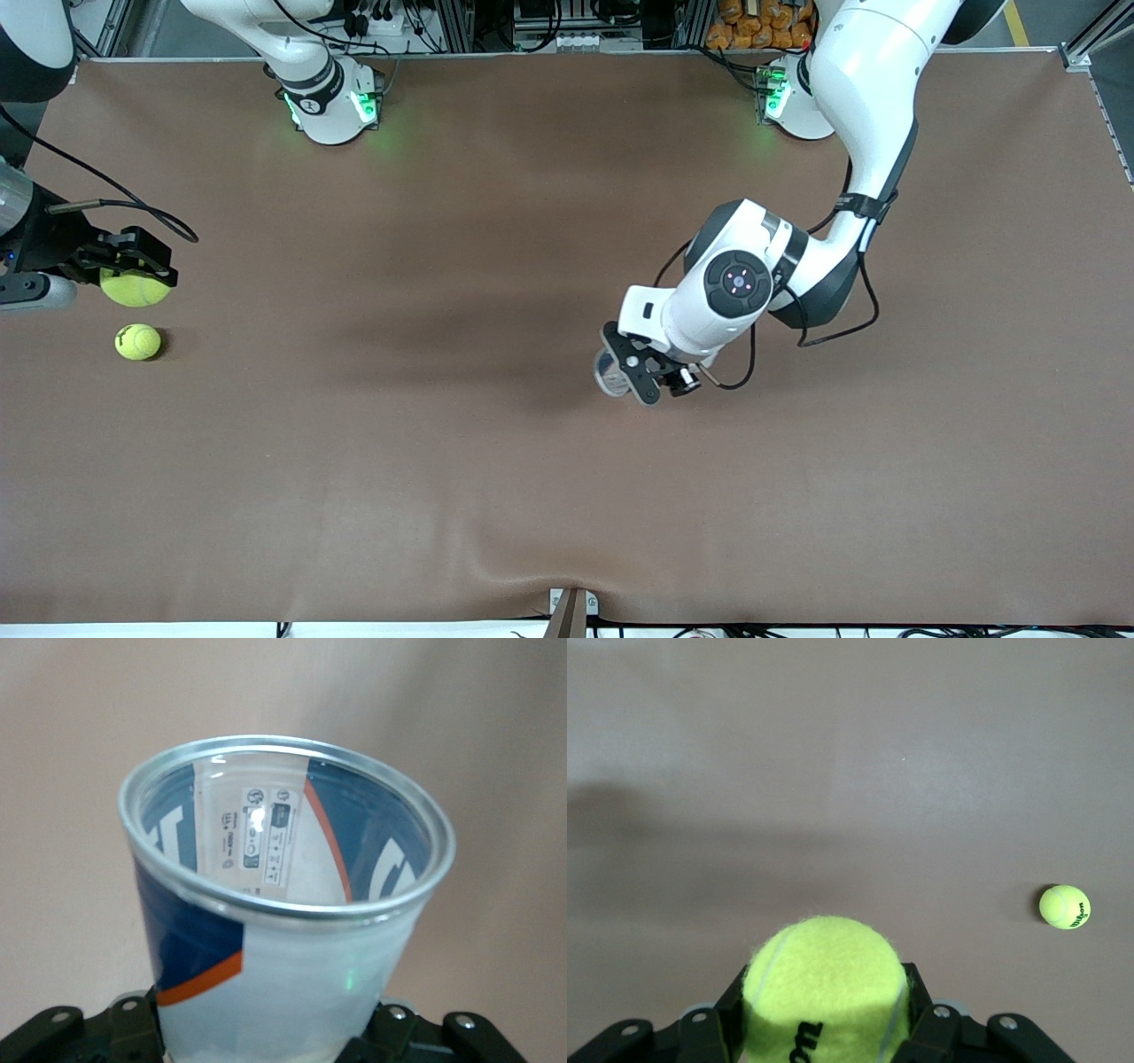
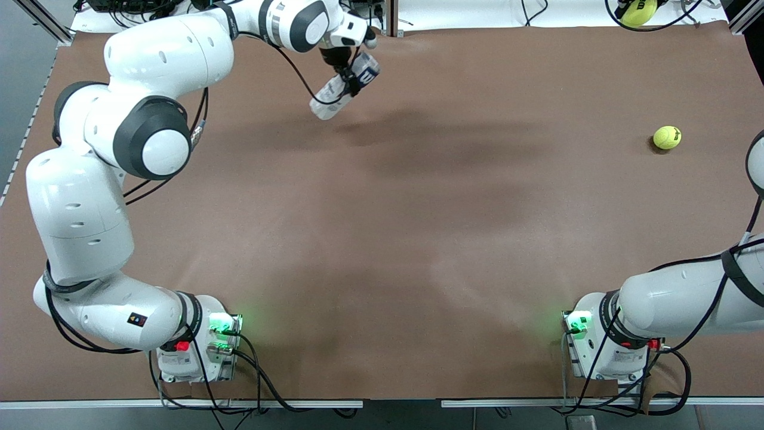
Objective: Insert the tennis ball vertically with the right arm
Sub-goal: 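Carry the upright can to mid-table with the left gripper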
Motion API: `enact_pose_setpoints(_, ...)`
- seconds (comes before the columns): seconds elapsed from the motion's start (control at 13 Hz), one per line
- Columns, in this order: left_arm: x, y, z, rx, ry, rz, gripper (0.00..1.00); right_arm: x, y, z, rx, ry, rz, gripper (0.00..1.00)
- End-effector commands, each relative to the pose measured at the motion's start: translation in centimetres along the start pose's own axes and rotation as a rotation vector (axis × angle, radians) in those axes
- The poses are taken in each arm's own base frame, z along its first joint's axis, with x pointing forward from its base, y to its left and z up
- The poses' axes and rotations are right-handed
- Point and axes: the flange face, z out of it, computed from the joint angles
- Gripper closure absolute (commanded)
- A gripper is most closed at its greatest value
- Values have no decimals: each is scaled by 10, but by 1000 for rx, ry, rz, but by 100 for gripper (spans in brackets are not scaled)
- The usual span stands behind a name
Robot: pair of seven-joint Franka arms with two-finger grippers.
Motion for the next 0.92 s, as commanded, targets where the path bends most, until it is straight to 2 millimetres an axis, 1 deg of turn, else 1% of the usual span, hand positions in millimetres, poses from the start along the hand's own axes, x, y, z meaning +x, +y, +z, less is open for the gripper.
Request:
enact_pose_setpoints(0.0, 25, 26, -11, 5, 138, -77, 28, 3, -27, 0, -14, 0, 13, 83)
enact_pose_setpoints(0.08, 37, 44, -14, 9, 181, -93, 28, 4, -35, 1, -15, -1, 7, 84)
enact_pose_setpoints(0.15, 49, 61, -15, 15, 225, -101, 28, 4, -38, 1, -17, -1, 13, 84)
enact_pose_setpoints(0.31, 72, 102, -14, 12, 336, -149, 28, 5, -37, 1, -18, 6, 30, 84)
enact_pose_setpoints(0.38, 79, 114, -10, 6, 386, -182, 28, 6, -39, 2, -20, 12, 36, 84)
enact_pose_setpoints(0.46, 86, 132, -8, -3, 424, -196, 28, 8, -40, 3, -18, 15, 61, 84)
enact_pose_setpoints(0.54, 91, 145, 1, -16, 457, -217, 28, 10, -46, 8, -18, 12, 85, 84)
enact_pose_setpoints(0.62, 95, 152, 6, -22, 506, -246, 28, 13, -57, 13, -18, 16, 92, 83)
enact_pose_setpoints(0.69, 97, 162, 17, -28, 546, -258, 28, 16, -61, 17, -19, 15, 98, 83)
enact_pose_setpoints(0.77, 95, 164, 26, -29, 588, -275, 28, 20, -62, 22, -19, 20, 100, 83)
enact_pose_setpoints(0.85, 94, 172, 39, -31, 630, -276, 28, 25, -60, 28, -21, 22, 104, 83)
